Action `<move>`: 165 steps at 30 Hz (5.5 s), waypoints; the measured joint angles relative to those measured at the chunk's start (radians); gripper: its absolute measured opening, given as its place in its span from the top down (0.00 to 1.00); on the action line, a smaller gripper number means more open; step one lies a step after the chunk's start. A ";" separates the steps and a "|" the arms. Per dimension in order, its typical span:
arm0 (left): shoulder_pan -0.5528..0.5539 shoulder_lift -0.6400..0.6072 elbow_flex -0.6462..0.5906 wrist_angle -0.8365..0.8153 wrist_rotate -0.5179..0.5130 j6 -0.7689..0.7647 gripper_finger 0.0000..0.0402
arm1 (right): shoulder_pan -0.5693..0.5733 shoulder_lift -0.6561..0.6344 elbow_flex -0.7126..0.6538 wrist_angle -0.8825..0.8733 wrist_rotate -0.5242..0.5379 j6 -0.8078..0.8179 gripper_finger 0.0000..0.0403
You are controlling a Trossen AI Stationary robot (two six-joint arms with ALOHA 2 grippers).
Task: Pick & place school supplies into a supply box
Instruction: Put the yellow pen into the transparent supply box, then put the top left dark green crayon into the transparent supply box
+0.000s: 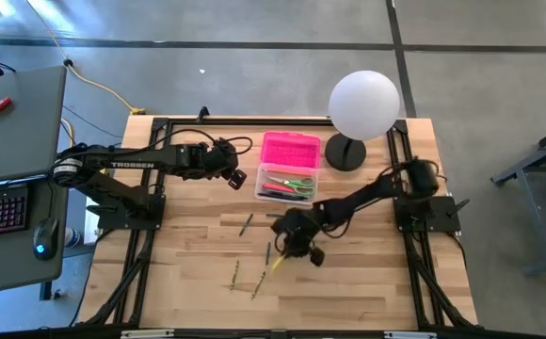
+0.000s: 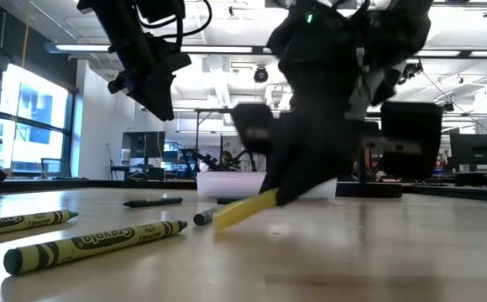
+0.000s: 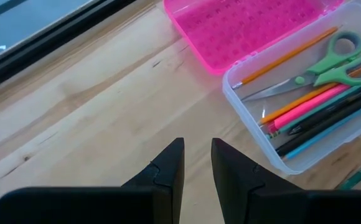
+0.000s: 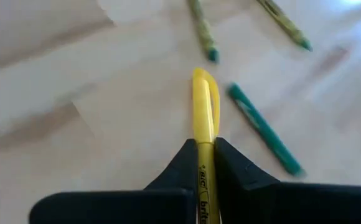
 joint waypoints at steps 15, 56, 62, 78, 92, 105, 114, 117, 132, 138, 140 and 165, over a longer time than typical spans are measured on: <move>0.000 -0.001 0.000 -0.015 0.016 0.001 0.72 | -0.300 -0.234 0.000 -0.150 0.301 0.048 0.98; 0.000 -0.001 0.000 0.010 0.023 0.007 0.72 | -0.407 -0.136 0.002 -0.079 0.570 0.331 0.79; -0.007 -0.001 0.000 0.010 0.052 -0.017 0.72 | -0.364 -0.192 0.002 -0.067 0.567 0.366 0.78; -0.602 -0.001 -0.085 0.050 -0.186 -0.447 0.72 | -0.169 -0.608 0.002 -0.441 0.454 0.595 0.78; -0.811 0.000 -0.339 0.403 -0.355 -0.636 0.72 | -0.029 -0.587 0.002 -0.450 0.490 0.590 0.78; -0.804 0.061 -0.373 0.433 -0.439 -0.681 0.72 | -0.028 -0.587 0.002 -0.442 0.491 0.566 0.78; -0.711 0.283 -0.372 0.756 -0.415 -0.516 0.72 | -0.028 -0.586 0.002 -0.444 0.519 0.567 0.78; -0.673 0.336 -0.371 0.844 -0.391 -0.492 0.72 | -0.028 -0.586 0.002 -0.444 0.521 0.567 0.78; -0.590 0.460 -0.367 0.853 -0.330 -0.492 0.72 | -0.028 -0.586 0.002 -0.445 0.521 0.565 0.78; -0.590 0.517 -0.366 0.869 -0.363 -0.321 0.72 | -0.028 -0.586 0.002 -0.445 0.521 0.549 0.78; -0.591 0.544 -0.367 0.892 -0.374 -0.314 0.72 | -0.028 -0.586 0.002 -0.445 0.521 0.549 0.78; -0.584 0.615 -0.369 1.029 -0.440 -0.358 0.91 | -0.028 -0.586 0.002 -0.446 0.520 0.549 0.78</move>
